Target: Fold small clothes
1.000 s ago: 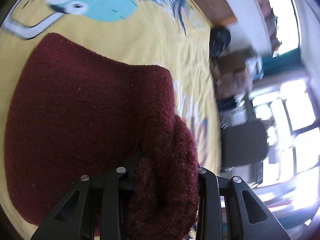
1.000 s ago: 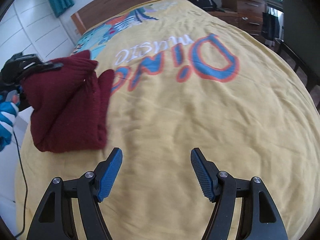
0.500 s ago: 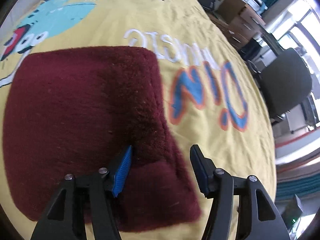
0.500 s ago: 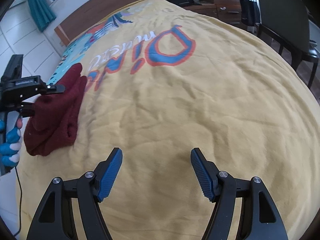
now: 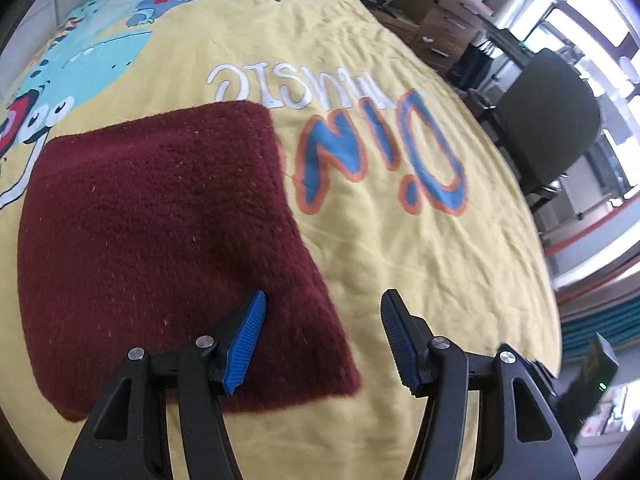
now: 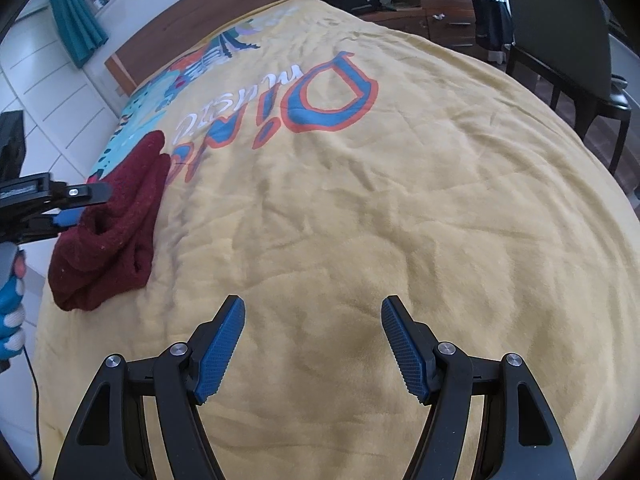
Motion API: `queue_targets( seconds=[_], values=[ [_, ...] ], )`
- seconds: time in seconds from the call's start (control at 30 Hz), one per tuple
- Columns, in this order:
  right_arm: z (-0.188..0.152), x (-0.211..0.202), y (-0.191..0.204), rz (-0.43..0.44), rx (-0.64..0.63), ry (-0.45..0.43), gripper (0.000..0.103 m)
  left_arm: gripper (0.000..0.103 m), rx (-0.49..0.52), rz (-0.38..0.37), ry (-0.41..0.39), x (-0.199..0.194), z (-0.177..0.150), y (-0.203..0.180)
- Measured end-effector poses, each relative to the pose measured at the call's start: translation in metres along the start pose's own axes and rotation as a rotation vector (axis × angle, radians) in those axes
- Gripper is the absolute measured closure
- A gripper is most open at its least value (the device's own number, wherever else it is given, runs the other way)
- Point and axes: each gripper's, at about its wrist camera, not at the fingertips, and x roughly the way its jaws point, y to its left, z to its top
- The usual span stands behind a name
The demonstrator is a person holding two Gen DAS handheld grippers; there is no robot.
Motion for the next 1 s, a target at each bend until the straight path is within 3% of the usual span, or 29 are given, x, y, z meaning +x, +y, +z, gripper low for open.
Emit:
queue_targets(
  seconds=[0.2,0.47,0.63,0.83,1.0],
  values=[
    [0.002,-0.009,0.013,-0.014,-0.022,-0.005,0.03,0.049,0.052,-0.045,-0.006,-0.027,-0.022,0.011],
    [0.007,-0.006,0.044,-0.029,-0.069,0.009,0.03,0.049,0.043,0.058,-0.035,-0.068,-0.054,0.085],
    [0.022,-0.003,0.079,-0.007,-0.118,0.001,0.03,0.049,-0.006,0.117,-0.068,-0.087,-0.057,0.133],
    [0.06,0.003,0.156,0.098,-0.226,-0.041,0.03,0.049,-0.001,0.144,-0.127,-0.102,-0.043,0.157],
    [0.087,0.026,0.228,0.241,-0.302,-0.047,0.03,0.049,0.033,0.122,-0.153,-0.095,-0.023,0.162]
  ],
)
